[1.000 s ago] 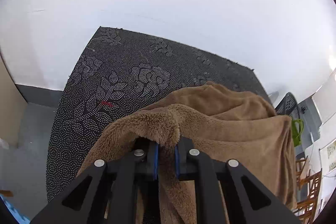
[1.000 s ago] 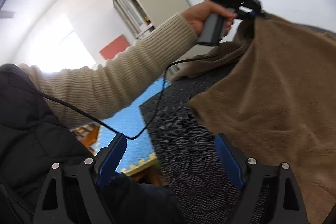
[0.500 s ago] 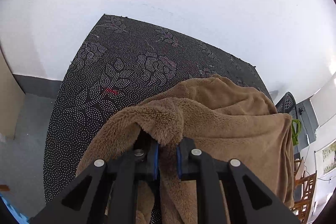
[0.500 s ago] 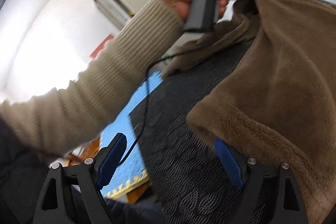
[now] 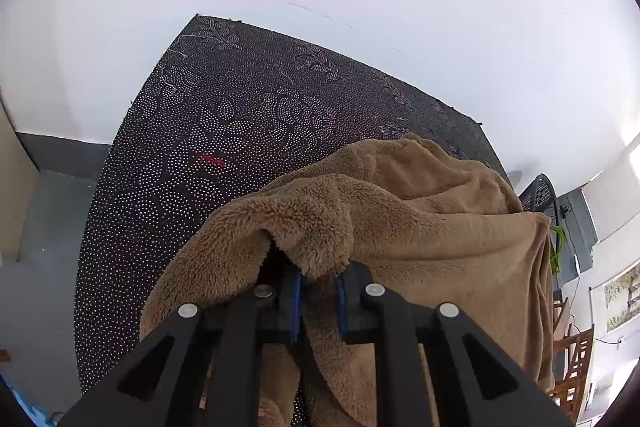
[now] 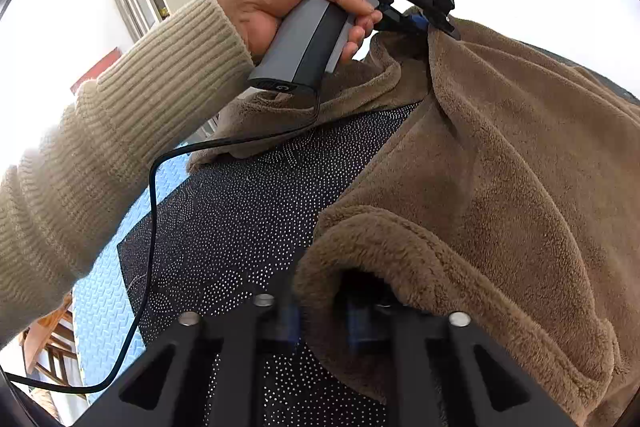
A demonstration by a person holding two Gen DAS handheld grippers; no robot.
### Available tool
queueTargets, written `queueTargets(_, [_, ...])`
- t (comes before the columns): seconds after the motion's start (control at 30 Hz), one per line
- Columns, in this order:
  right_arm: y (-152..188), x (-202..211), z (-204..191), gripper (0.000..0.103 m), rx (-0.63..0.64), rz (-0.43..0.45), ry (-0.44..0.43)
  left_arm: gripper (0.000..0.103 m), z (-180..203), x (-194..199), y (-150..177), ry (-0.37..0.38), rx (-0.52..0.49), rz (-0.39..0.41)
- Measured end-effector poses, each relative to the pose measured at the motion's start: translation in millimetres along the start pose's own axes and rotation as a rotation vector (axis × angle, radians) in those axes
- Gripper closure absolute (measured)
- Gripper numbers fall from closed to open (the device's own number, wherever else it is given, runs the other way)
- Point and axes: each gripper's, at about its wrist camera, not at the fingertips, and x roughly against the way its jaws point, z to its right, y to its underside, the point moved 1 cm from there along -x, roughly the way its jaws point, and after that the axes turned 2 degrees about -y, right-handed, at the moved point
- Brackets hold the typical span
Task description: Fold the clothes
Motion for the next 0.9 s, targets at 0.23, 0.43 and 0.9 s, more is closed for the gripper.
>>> queueTargets(0.23, [9.6, 31.0, -20.9, 0.093, 0.131, 0.055, -0.151, 0.051, -12.3, 3.7, -2.9, 0.014, 0.043, 0.002])
queueTargets(0.43, [26.6, 59.0, -32.2, 0.093, 0.261, 0.03, -0.231, 0.047, -15.2, -2.0, -2.4, 0.007, 0.052, -0.02])
queueTargets(0.9, [33.9, 25.0, -62.1, 0.093, 0.356, -0.048, -0.234, 0.047, 0.1, -6.7, 12.3, -0.222, -0.114, -0.001])
